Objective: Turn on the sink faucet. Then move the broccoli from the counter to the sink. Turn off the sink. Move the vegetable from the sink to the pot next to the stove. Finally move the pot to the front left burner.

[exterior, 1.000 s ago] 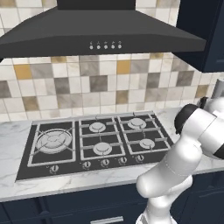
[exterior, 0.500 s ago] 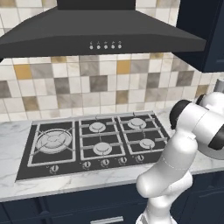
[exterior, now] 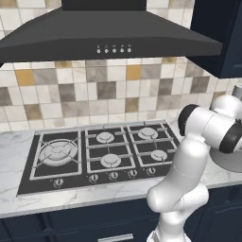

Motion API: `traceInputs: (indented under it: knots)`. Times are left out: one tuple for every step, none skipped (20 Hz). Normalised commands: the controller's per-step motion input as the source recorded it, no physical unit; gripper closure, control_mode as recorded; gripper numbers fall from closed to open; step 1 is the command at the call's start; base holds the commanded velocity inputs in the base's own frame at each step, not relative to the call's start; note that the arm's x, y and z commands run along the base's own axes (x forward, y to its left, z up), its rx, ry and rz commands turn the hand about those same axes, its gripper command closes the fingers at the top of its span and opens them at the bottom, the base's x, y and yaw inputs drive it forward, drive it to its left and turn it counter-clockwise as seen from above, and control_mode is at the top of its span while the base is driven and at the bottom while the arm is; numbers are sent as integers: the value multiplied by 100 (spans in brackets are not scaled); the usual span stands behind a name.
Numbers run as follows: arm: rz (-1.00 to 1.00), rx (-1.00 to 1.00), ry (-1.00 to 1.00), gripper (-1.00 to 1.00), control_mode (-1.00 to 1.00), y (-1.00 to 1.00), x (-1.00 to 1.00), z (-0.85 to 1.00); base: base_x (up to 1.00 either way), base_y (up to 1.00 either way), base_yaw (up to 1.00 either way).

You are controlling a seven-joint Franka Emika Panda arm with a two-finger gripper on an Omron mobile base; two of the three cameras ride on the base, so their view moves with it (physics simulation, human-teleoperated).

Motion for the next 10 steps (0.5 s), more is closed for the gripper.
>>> traceInputs:
  knots:
    - [2, 2, 6, 100, -100, 0, 0, -16, 0, 0, 0]
    - [2, 2, 6, 100, -100, 0, 0, -18, 0, 0, 0]
    - [2, 2, 6, 100, -100, 0, 0, -20, 0, 0, 0]
    - [2, 0, 5, 100, -100, 0, 0, -24, 0, 0, 0]
    - [2, 1, 5, 100, -100, 0, 0, -26, 0, 0, 0]
    - [2, 1, 4, 100, -100, 0, 0, -27, 0, 0, 0]
    - [2, 1, 4, 100, -100, 0, 0, -28, 0, 0, 0]
    - [2, 1, 3, 100, -100, 0, 0, -29, 0, 0, 0]
    - [2, 0, 1, 100, -100, 0, 0, -29, 0, 0, 0]
    - [3, 0, 0, 100, -100, 0, 0, -27, 0, 0, 0]
